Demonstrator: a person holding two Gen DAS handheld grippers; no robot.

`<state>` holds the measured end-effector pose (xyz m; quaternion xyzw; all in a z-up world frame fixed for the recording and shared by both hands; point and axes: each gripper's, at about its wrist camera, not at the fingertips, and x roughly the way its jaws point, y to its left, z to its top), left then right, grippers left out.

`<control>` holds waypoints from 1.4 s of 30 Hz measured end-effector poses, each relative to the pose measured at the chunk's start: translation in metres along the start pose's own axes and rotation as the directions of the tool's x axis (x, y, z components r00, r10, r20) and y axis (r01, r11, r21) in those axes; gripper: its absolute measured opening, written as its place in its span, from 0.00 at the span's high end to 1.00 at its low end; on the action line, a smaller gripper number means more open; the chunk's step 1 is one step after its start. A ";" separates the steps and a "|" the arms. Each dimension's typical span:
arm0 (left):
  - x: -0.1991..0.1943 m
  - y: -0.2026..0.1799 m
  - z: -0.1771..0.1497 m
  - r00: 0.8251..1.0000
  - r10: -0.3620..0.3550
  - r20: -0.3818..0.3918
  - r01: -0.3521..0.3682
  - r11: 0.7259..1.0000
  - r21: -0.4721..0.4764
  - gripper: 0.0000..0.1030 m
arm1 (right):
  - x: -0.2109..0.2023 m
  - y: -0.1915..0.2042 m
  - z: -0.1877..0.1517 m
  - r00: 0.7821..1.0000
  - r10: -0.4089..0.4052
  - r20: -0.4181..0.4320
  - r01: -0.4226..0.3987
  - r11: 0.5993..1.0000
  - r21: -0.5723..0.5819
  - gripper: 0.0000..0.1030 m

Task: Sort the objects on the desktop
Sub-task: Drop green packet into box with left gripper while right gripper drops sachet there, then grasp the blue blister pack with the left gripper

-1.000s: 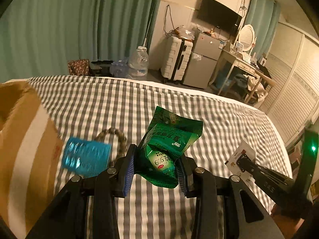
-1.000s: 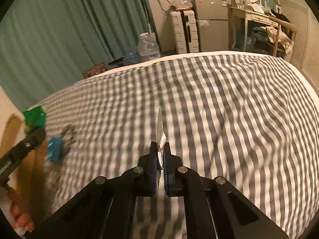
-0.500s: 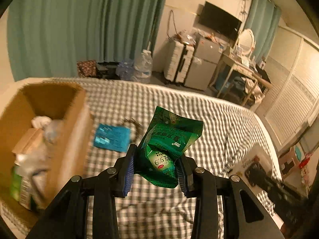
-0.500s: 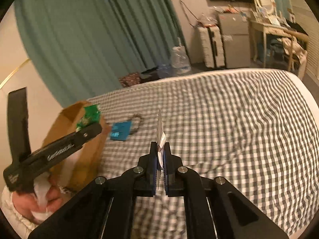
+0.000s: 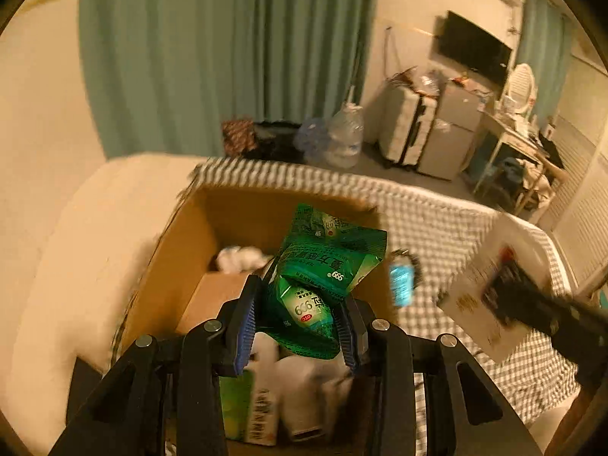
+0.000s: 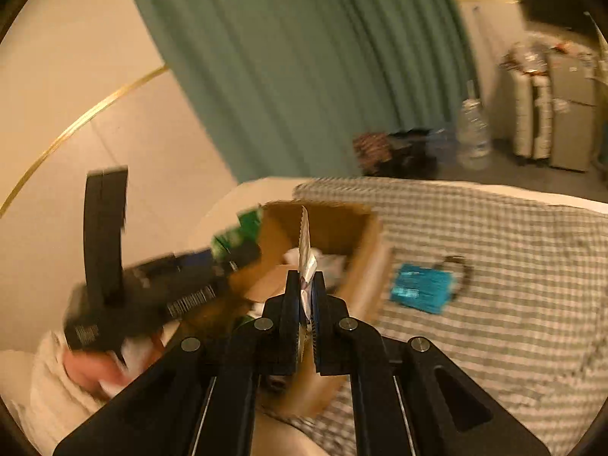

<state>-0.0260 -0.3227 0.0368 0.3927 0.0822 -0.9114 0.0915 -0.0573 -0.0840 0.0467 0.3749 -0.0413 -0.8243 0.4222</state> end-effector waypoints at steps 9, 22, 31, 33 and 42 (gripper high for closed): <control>0.031 0.022 -0.025 0.990 0.116 -0.078 -0.117 0.993 -0.011 0.03 | 0.061 -0.005 0.023 0.989 -0.142 -0.047 0.144 0.989 0.038 0.29; -0.026 -0.072 -0.026 0.997 -0.014 0.070 0.014 1.000 0.003 0.00 | -0.074 -0.094 -0.022 0.902 -0.414 0.126 0.402 0.909 0.111 0.26; 0.015 -0.199 -0.079 0.995 -0.093 -0.018 0.095 0.988 0.119 0.00 | -0.135 -0.170 -0.099 0.873 -0.473 0.120 0.434 0.864 0.254 0.22; 0.037 -0.212 -0.085 0.997 -0.045 -0.059 0.051 0.993 0.106 0.00 | -0.139 -0.186 -0.111 0.869 -0.482 0.112 0.440 0.856 0.273 0.22; 0.109 -0.221 -0.063 0.983 0.135 -0.125 -0.134 0.991 0.012 0.00 | -0.124 -0.238 -0.134 0.871 -0.491 0.026 0.457 0.829 0.321 0.22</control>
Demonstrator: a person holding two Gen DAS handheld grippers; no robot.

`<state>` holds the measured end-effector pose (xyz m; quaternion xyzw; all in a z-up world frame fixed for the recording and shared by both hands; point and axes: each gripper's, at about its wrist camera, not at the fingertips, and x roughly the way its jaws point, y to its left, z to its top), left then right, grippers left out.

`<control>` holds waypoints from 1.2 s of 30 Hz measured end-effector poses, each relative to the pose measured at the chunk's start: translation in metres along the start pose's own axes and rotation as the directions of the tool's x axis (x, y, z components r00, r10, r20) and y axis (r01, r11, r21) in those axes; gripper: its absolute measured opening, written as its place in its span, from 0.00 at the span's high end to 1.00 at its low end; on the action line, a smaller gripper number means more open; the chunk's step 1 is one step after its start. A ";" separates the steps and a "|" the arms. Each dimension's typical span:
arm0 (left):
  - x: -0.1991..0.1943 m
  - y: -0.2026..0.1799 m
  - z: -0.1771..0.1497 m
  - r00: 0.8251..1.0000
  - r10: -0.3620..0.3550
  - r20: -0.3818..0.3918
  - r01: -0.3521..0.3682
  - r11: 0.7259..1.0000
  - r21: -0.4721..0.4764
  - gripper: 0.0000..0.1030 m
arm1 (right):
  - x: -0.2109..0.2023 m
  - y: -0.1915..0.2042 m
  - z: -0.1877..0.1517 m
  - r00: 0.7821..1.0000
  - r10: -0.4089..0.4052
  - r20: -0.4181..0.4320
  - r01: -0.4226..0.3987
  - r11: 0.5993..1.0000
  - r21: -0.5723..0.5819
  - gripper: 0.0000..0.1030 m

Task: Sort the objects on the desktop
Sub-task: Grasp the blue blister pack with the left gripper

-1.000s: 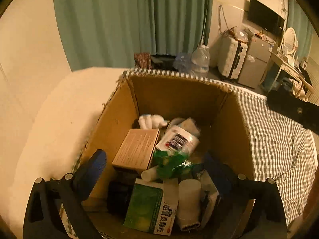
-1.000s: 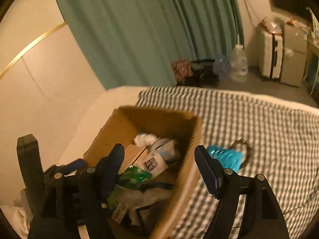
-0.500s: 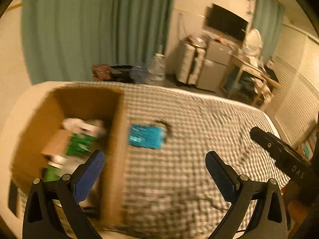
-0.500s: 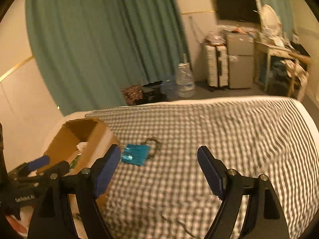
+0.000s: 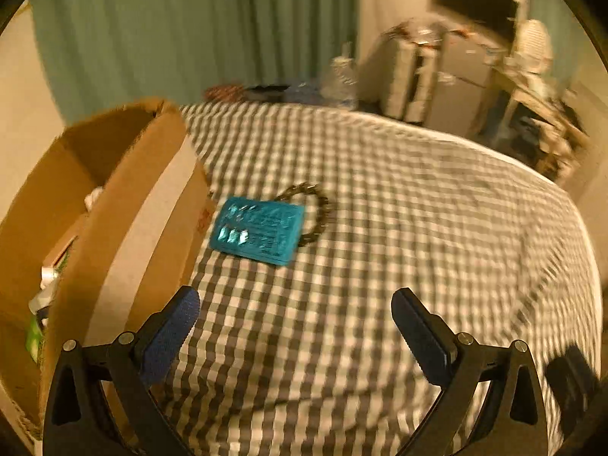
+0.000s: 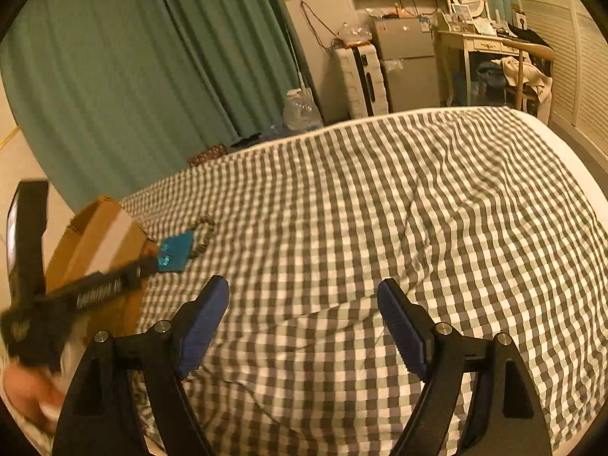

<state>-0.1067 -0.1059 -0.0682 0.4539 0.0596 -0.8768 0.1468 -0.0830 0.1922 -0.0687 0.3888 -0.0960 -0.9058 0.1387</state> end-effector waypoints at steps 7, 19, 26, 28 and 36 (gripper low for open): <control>0.052 0.017 -0.012 0.967 0.196 -0.165 -0.247 0.882 -0.402 0.00 | 0.021 0.012 -0.003 0.992 -0.122 0.014 0.122 0.986 -0.116 0.22; 0.117 0.060 0.009 0.956 0.185 -0.227 -0.293 0.602 -0.743 0.00 | 0.059 0.011 -0.013 0.975 -0.210 -0.075 0.194 0.965 -0.176 0.22; 0.123 0.059 0.018 0.966 0.199 -0.163 -0.257 0.768 -0.586 0.00 | 0.065 0.003 -0.012 0.971 -0.225 -0.080 0.211 0.965 -0.157 0.22; 0.118 0.060 0.009 0.976 0.141 -0.167 -0.211 0.810 -0.547 0.01 | 0.066 0.004 -0.011 0.969 -0.231 -0.082 0.216 0.963 -0.158 0.22; 0.098 0.074 -0.027 0.982 0.012 -0.187 -0.083 0.924 -0.372 0.34 | 0.054 0.015 -0.015 0.969 -0.238 -0.061 0.222 0.954 -0.202 0.22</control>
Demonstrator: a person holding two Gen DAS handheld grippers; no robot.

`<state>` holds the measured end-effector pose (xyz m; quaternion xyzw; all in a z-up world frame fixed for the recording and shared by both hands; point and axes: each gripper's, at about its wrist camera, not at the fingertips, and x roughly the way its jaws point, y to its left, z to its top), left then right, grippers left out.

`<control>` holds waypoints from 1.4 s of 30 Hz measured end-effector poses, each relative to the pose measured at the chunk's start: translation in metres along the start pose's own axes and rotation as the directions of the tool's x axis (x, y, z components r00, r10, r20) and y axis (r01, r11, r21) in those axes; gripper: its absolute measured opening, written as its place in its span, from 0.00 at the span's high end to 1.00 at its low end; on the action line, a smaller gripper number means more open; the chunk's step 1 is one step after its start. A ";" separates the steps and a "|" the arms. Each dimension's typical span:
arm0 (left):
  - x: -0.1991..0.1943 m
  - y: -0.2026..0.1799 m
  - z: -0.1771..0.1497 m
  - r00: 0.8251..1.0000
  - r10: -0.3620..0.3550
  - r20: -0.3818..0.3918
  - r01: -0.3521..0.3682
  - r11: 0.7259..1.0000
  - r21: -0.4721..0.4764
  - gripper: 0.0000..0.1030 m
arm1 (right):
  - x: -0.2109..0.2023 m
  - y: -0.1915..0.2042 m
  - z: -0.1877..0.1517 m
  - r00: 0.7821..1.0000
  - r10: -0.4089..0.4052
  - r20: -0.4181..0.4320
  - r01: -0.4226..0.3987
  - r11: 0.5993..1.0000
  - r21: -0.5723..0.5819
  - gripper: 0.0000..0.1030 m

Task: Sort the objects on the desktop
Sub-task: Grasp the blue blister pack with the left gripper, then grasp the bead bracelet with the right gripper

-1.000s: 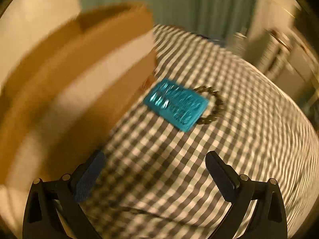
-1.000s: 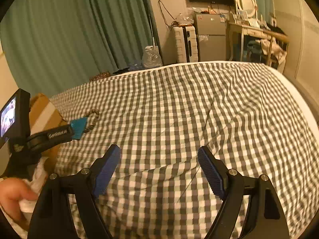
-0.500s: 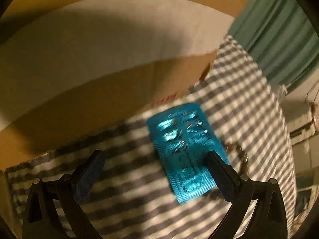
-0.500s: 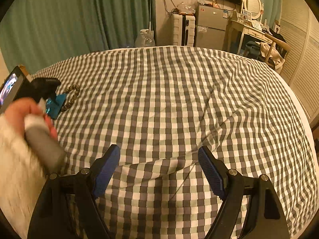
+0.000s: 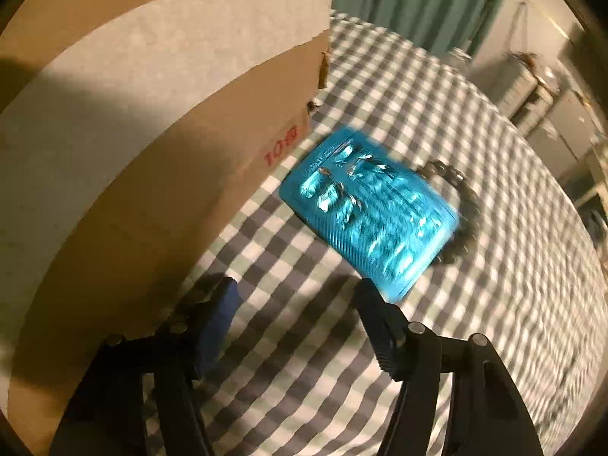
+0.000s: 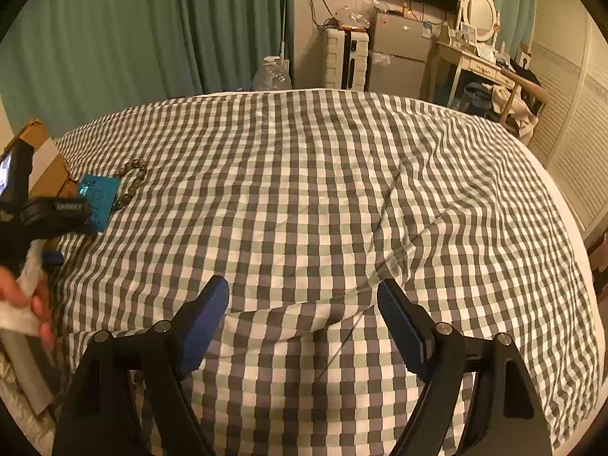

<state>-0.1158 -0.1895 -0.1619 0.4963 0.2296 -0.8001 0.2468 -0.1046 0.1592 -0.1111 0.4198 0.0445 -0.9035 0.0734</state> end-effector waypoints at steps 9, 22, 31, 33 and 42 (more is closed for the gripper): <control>-0.002 0.008 0.006 0.993 -0.115 0.016 0.116 0.967 -0.228 0.07 | -0.002 0.016 -0.004 1.000 -0.018 -0.001 0.018 0.998 -0.058 0.22; 0.045 -0.045 0.042 0.999 0.048 0.015 -0.041 0.959 -0.282 0.01 | 0.025 0.011 -0.003 0.998 -0.015 -0.058 0.013 0.999 -0.038 0.22; 0.020 -0.008 0.001 0.986 -0.160 0.052 0.156 0.985 0.072 0.30 | 0.016 0.005 -0.002 0.999 0.013 -0.031 -0.014 1.000 -0.012 0.22; 0.013 -0.003 -0.009 0.983 -0.183 0.017 0.180 0.974 0.135 0.30 | 0.010 0.006 0.000 0.999 0.033 -0.013 -0.033 0.999 -0.009 0.22; -0.027 0.034 -0.027 0.984 -0.158 0.085 0.132 0.960 0.247 0.30 | 0.008 0.040 0.041 0.956 0.289 0.048 -0.290 0.957 0.017 0.22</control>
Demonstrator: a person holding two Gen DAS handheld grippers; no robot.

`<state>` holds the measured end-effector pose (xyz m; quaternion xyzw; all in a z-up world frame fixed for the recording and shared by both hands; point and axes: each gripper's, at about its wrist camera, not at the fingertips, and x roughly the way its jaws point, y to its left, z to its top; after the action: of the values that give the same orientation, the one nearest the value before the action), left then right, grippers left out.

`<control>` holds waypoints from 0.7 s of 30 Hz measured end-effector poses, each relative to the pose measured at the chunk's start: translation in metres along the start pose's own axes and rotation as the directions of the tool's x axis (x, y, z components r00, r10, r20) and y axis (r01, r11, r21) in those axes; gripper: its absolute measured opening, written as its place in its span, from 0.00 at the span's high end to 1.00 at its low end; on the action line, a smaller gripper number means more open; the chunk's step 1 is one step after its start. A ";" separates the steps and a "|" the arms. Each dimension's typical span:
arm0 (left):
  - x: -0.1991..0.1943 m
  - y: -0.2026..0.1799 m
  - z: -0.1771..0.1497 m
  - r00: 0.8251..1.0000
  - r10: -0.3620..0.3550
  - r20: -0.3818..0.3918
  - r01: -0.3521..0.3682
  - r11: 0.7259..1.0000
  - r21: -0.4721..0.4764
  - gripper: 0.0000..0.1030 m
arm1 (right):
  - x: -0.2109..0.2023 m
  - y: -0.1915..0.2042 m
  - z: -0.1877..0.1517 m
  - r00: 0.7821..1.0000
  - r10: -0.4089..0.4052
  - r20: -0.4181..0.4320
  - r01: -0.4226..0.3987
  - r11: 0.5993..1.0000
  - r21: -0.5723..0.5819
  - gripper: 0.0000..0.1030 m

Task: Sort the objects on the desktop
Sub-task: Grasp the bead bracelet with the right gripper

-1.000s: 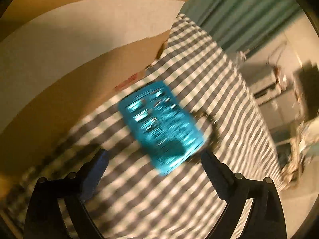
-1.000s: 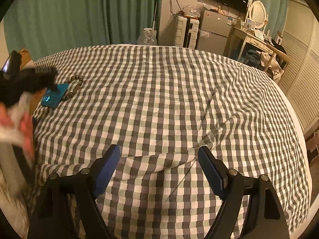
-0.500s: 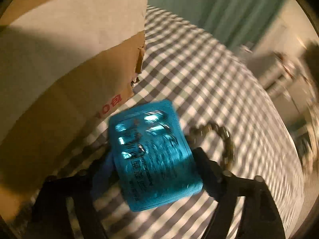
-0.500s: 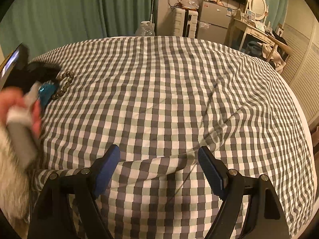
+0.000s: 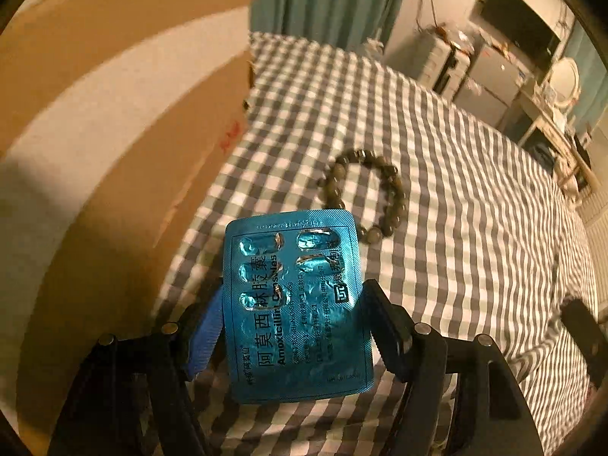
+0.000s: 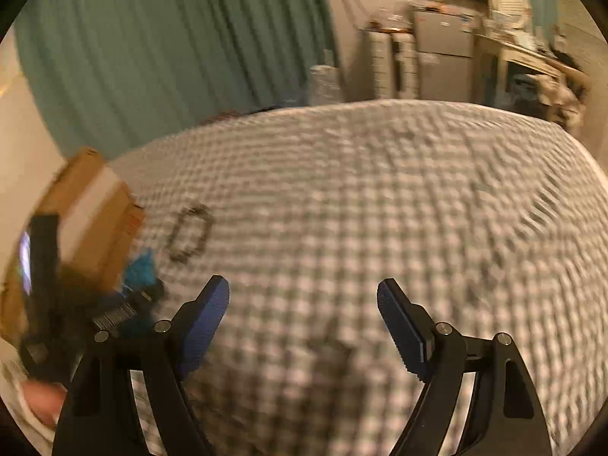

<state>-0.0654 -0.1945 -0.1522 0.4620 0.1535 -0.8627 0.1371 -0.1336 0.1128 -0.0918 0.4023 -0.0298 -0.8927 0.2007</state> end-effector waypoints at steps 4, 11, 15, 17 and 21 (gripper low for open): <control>0.000 0.005 -0.002 0.998 0.055 0.030 -0.055 0.998 0.018 0.30 | 0.056 0.041 0.026 0.999 0.013 -0.047 -0.017 0.997 -0.078 0.25; 0.015 0.015 -0.007 0.997 0.059 0.045 -0.059 0.998 0.014 0.29 | 0.150 0.075 0.036 0.976 0.115 -0.186 -0.131 0.988 -0.077 0.57; 0.023 0.019 -0.005 0.998 0.058 0.030 -0.058 0.998 -0.009 0.29 | 0.154 0.070 0.038 0.974 0.078 -0.211 -0.106 0.987 -0.123 0.89; 0.021 0.020 -0.004 0.998 0.052 0.033 -0.052 0.999 -0.011 0.29 | 0.144 0.054 0.035 0.970 0.103 -0.219 -0.120 0.990 -0.067 0.89; 0.011 0.024 -0.004 1.000 -0.003 0.031 0.004 1.000 -0.019 0.30 | 0.097 0.021 0.018 0.983 0.018 -0.181 -0.024 0.999 -0.030 0.89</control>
<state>-0.0590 -0.2157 -0.1673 0.4472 0.1603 -0.8684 0.1423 -0.1970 0.0543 -0.1435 0.4781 -0.0015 -0.8507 0.2185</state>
